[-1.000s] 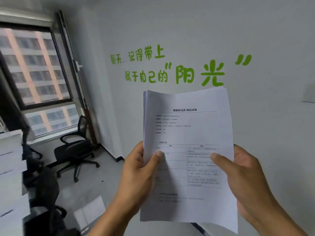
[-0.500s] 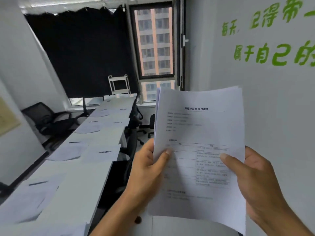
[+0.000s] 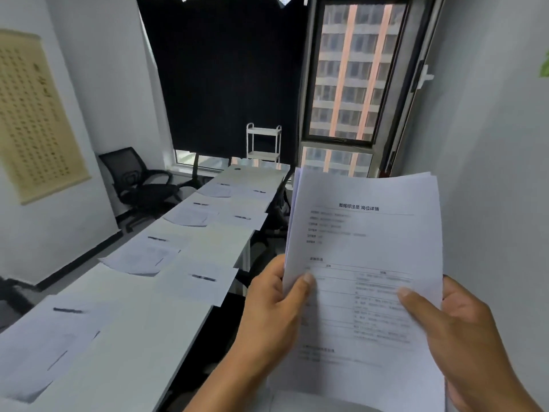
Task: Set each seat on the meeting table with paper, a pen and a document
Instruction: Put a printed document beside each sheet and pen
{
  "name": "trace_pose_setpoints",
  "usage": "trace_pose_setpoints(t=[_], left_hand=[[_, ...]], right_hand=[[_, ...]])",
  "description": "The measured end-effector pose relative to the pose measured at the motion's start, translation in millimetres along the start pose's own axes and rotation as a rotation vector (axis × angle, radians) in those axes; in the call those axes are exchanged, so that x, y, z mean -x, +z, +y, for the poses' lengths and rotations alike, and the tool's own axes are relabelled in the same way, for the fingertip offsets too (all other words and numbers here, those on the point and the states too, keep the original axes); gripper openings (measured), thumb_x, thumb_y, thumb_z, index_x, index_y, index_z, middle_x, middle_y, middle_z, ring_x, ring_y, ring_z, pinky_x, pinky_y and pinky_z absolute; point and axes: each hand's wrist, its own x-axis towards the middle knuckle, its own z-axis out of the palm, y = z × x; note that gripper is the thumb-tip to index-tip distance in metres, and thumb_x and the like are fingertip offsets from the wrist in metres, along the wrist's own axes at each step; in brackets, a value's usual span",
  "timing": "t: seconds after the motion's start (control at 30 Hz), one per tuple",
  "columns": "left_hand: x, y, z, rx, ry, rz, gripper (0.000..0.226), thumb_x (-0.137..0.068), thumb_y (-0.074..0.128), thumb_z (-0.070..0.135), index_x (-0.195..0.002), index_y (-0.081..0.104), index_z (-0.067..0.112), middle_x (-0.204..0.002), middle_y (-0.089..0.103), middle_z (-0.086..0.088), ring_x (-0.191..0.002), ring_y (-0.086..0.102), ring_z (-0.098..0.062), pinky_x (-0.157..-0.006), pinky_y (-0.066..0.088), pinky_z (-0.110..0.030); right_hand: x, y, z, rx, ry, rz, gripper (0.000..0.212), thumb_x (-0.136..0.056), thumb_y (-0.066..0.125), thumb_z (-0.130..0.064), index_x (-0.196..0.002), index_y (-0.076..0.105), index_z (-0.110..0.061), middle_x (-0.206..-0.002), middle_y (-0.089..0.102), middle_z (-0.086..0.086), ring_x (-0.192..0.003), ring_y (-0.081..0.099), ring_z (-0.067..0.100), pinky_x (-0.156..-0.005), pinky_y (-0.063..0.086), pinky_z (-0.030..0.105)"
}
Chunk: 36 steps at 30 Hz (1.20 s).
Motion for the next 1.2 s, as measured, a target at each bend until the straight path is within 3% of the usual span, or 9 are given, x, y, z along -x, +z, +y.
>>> trace_pose_setpoints(t=[0.23,0.43,0.67,0.87,1.2], left_hand=[[-86,-16,-18,-0.007,-0.016,0.072,0.023,-0.109,0.063,0.012,-0.126,0.074,0.024,-0.115,0.083,0.008,-0.106,0.080,-0.016,-0.085,0.065,-0.034],[-161,-21,-62,-0.046,-0.101,0.197,0.022,-0.109,0.063,0.016,-0.126,0.074,0.025,-0.116,0.083,0.007,-0.106,0.080,-0.019,-0.093,0.065,-0.050],[-276,5,-122,-0.111,-0.127,0.357,0.020,-0.109,0.063,0.014,-0.121,0.075,0.024,-0.112,0.083,0.010,-0.102,0.080,-0.014,-0.085,0.064,-0.034],[-343,14,-163,-0.096,-0.250,0.499,0.021,-0.110,0.061,0.012,-0.122,0.075,0.023,-0.114,0.083,0.007,-0.105,0.080,-0.018,-0.094,0.064,-0.048],[-414,-57,-234,-0.096,-0.385,0.752,0.021,-0.109,0.061,0.013,-0.121,0.074,0.024,-0.112,0.083,0.010,-0.103,0.080,-0.014,-0.093,0.066,-0.045]], right_hand=[[-104,52,3,0.007,0.000,-0.121,0.017,-0.101,0.068,-0.011,-0.111,0.077,-0.020,-0.104,0.084,-0.001,-0.094,0.081,0.025,-0.094,0.061,0.054],[-204,99,31,-0.015,0.044,-0.265,0.019,-0.103,0.066,-0.008,-0.113,0.076,-0.020,-0.105,0.083,-0.001,-0.095,0.081,0.023,-0.092,0.061,0.051],[-359,143,60,-0.010,0.081,-0.434,0.023,-0.103,0.065,-0.007,-0.109,0.078,-0.024,-0.103,0.084,-0.003,-0.093,0.081,0.020,-0.089,0.061,0.048],[-462,185,87,0.071,0.172,-0.584,0.020,-0.103,0.064,-0.006,-0.105,0.079,-0.021,-0.101,0.084,0.002,-0.090,0.082,0.025,-0.085,0.061,0.048],[-546,334,131,0.214,0.242,-0.813,0.017,-0.103,0.065,-0.010,-0.112,0.076,-0.019,-0.104,0.083,0.001,-0.095,0.081,0.026,-0.094,0.061,0.058]])
